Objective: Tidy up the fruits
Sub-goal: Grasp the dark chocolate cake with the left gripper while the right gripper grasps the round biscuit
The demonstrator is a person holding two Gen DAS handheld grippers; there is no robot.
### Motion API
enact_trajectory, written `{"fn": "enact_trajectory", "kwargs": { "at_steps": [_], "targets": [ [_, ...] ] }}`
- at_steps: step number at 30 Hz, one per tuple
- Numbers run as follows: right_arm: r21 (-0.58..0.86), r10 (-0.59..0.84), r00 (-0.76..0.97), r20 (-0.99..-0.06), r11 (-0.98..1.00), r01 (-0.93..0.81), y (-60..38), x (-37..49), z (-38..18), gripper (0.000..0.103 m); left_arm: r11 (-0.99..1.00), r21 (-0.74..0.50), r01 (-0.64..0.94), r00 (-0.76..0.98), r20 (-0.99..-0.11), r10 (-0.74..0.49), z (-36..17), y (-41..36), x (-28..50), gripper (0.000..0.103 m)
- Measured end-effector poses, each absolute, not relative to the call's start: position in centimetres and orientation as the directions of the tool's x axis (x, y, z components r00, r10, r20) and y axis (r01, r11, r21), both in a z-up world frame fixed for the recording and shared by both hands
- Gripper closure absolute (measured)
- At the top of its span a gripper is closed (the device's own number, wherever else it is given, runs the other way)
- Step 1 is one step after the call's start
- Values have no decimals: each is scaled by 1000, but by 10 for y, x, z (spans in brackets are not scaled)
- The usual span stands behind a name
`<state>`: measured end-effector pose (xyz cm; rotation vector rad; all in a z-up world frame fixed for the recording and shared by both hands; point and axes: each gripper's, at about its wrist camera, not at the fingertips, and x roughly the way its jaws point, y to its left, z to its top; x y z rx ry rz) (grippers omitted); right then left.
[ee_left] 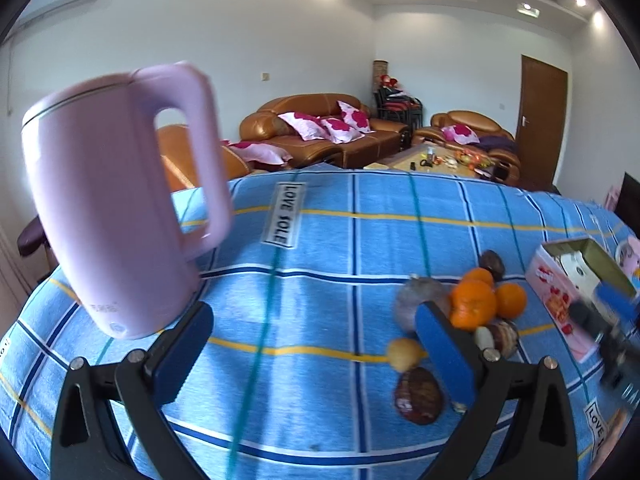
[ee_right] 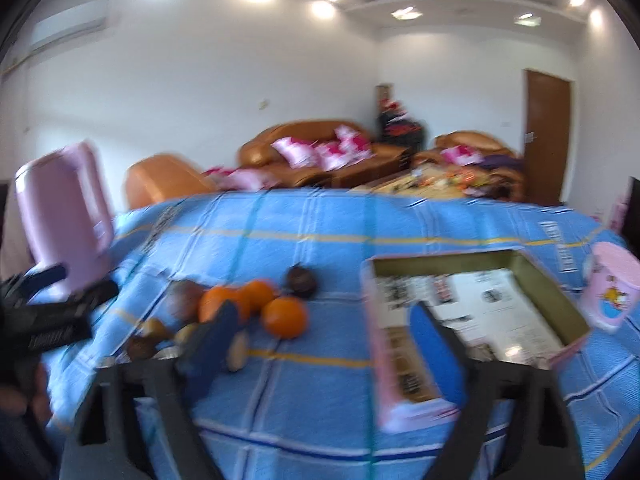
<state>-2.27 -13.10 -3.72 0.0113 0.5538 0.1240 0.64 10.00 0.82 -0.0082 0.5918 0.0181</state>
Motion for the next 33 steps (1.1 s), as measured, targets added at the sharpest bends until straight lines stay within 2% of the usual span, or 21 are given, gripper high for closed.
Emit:
{"fn": "enact_trajectory", "kwargs": {
  "at_steps": [1,2,5,9,10,12,19,25,30,33],
  "targets": [
    [63,155,817,-555,987,-145,-125,-20,-41,46,1000,-4,-26,830,-558,20,8,104,7,0],
    [81,184,797,-575,982,-168,-120,-19,-44,50,999,4,-33,828,-560,30,8,106,7,0],
    [151,292,712,-638,955,-257,-99,-18,-55,51,999,17,-30,827,-560,34,8,110,8,0],
    [168,348,637,-688,930,-327,-69,-17,-65,51,1000,14,3,825,-565,5,9,111,8,0],
    [165,343,621,-705,930,-327,-62,-14,-68,54,1000,15,8,823,-568,2,8,111,9,1],
    [154,325,605,-727,936,-317,-51,-7,-72,66,1000,18,16,821,-571,-3,8,109,9,1],
    [106,291,611,-736,941,-321,-44,-1,-69,66,999,0,50,811,-583,-40,9,108,9,1],
    [231,372,571,-732,924,-305,-57,9,-79,62,999,7,33,807,-591,-22,5,109,12,1],
    [230,379,567,-731,920,-319,-59,5,-75,64,998,-37,48,794,-605,-61,4,113,13,1],
    [247,398,608,-687,915,-320,-70,-7,-62,66,992,-63,105,789,-602,-122,5,109,10,8]
  ]
}}
